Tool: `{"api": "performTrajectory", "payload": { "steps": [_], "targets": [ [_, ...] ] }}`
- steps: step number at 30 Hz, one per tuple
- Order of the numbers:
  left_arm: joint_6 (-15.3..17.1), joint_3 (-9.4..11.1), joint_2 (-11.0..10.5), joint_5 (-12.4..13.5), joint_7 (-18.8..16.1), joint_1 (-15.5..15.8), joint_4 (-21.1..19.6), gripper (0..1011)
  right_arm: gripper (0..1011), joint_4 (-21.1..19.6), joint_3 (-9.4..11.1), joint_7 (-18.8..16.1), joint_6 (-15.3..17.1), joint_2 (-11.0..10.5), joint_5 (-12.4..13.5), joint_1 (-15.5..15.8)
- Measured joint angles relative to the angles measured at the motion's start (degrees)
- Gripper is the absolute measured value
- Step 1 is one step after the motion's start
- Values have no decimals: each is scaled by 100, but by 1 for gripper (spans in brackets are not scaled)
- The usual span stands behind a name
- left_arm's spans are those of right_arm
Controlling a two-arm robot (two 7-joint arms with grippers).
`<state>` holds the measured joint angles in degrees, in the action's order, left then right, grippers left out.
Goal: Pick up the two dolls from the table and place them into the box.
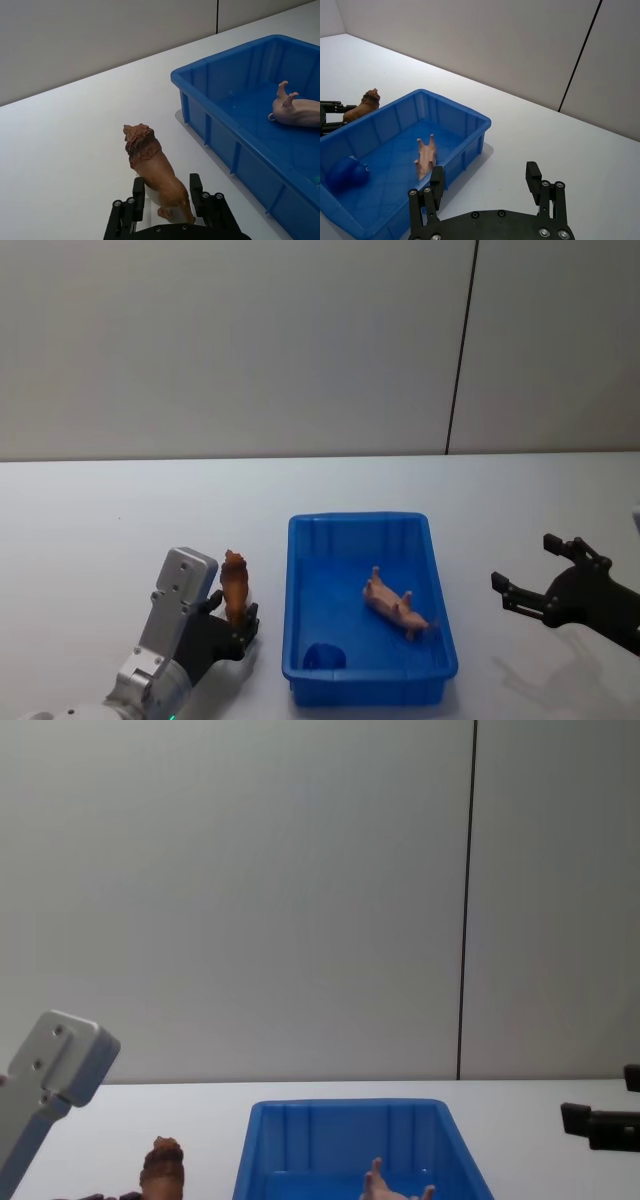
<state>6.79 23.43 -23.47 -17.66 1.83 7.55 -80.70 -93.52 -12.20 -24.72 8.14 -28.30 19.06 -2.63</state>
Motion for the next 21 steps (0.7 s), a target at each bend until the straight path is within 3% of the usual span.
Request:
{"api": "performTrajectory", "payload": {
  "steps": [5, 6, 9, 21],
  "targets": [
    [18, -13, 19, 37, 23, 29, 22, 442, 1001, 0, 0, 0, 0, 0, 0, 0],
    [21, -21, 21, 52, 27, 38, 22, 375, 1001, 0, 0, 0, 0, 0, 0, 0],
    [26, -45, 20, 86, 33, 54, 3, 326, 1001, 0, 0, 0, 0, 0, 0, 0],
    [-7, -206, -59, 272, -1, 143, -362, 321, 1001, 0, 0, 0, 0, 0, 0, 0]
  ]
}}
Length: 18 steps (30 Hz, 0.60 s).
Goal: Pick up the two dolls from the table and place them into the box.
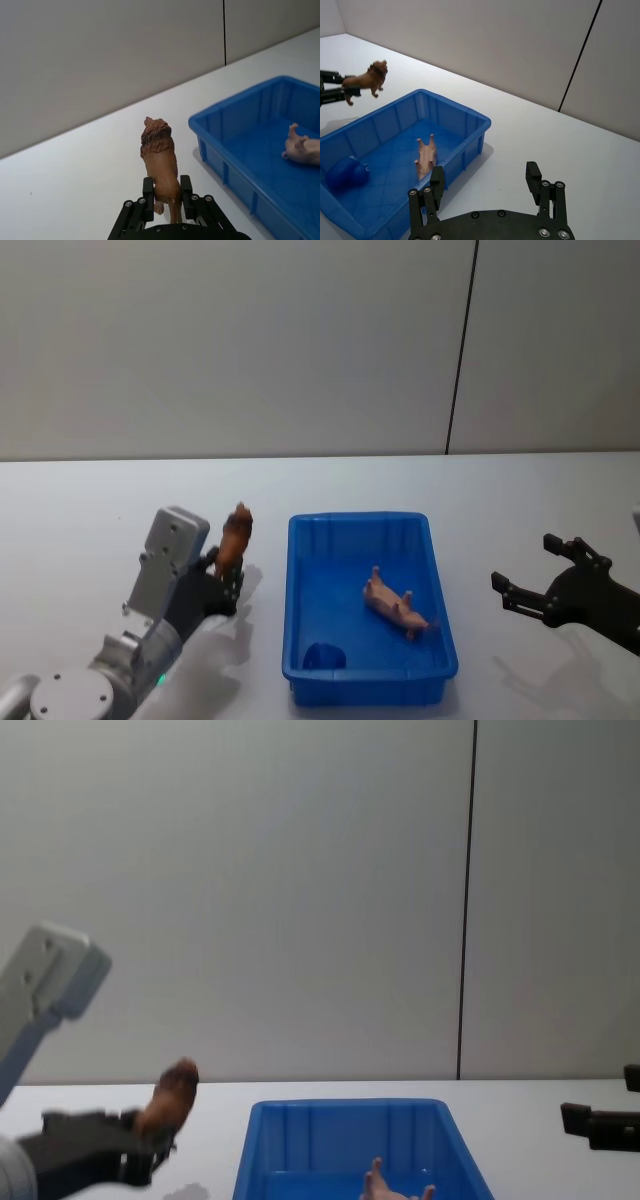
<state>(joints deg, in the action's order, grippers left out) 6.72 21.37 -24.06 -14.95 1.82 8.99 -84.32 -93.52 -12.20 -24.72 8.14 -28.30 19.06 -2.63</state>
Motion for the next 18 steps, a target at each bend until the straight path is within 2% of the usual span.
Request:
{"api": "performTrajectory", "payload": {
  "steps": [10, 18],
  "targets": [
    [-90, -80, 43, 203, 76, 193, -409, 321, 1001, 0, 0, 0, 0, 0, 0, 0],
    [-126, 21, 289, 335, 342, 391, -545, 321, 1001, 0, 0, 0, 0, 0, 0, 0]
  ]
}}
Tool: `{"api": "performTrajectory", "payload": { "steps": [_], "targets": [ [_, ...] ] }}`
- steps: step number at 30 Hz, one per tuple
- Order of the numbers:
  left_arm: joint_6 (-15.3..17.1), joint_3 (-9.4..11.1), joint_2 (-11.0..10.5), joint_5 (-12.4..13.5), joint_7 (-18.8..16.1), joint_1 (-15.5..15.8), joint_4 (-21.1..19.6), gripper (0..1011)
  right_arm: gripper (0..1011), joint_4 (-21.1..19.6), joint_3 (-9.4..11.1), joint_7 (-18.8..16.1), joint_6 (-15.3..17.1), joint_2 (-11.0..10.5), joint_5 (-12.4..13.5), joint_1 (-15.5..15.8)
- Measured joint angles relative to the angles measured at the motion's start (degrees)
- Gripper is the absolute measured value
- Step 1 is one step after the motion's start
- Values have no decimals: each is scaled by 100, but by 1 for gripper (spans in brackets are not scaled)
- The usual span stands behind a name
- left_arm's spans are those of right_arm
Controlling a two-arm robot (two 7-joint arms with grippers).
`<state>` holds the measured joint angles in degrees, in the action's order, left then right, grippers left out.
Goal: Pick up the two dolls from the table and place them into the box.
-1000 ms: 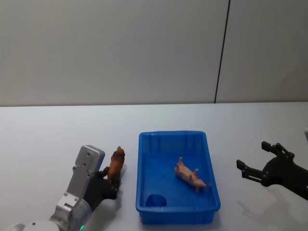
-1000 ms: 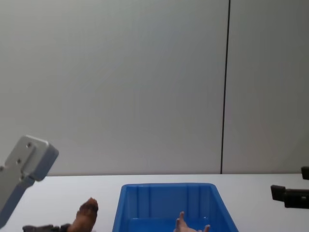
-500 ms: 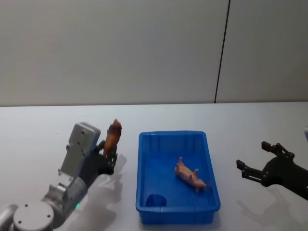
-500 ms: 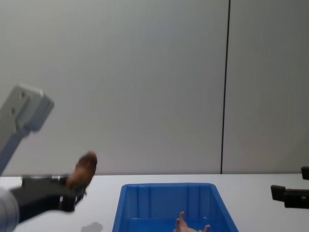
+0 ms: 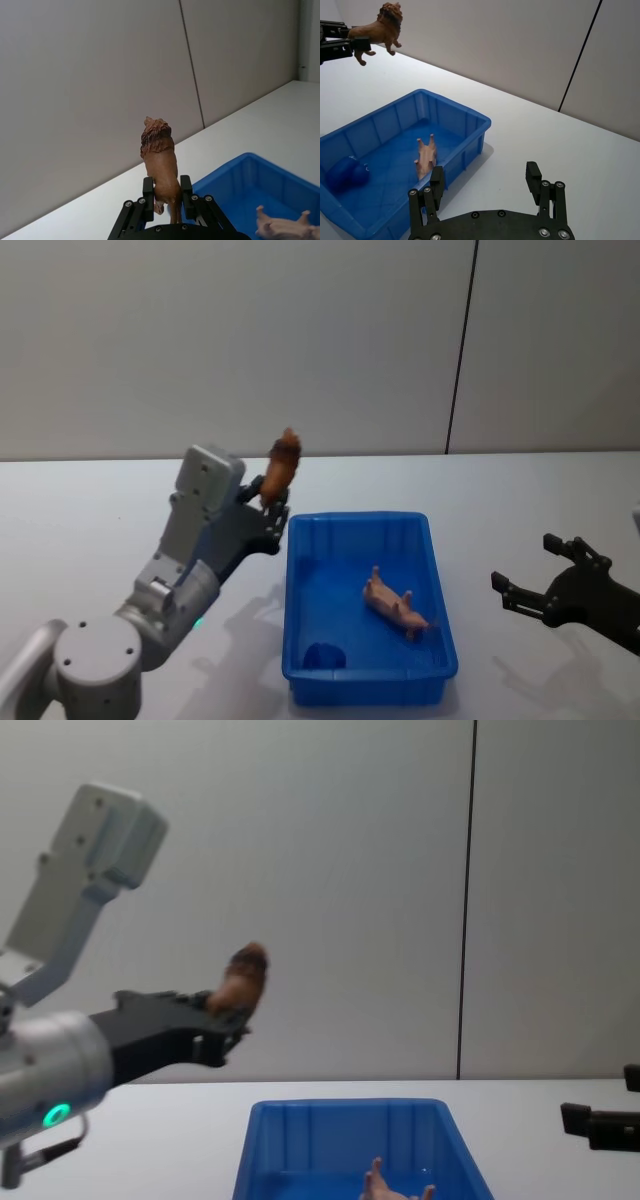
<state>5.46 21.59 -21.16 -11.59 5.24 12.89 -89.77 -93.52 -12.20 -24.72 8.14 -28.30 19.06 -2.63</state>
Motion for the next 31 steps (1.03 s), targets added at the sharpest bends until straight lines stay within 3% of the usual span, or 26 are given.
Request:
{"api": "performTrajectory", "payload": {
  "steps": [11, 18, 22, 24, 31],
  "targets": [
    [-3, 196, 300, 58, 274, 124, 56, 340, 1001, 0, 0, 0, 0, 0, 0, 0],
    [-2, 286, 415, 54, 371, 131, 126, 584, 1001, 0, 0, 0, 0, 0, 0, 0],
    [-45, 292, 422, 38, 385, 116, 128, 671, 1001, 0, 0, 0, 0, 0, 0, 0],
    [-129, 279, 407, 9, 396, 96, 120, 768, 1001, 0, 0, 0, 0, 0, 0, 0],
    [-407, 183, 309, -91, 404, 50, 42, 942, 1001, 0, 0, 0, 0, 0, 0, 0]
  ]
}}
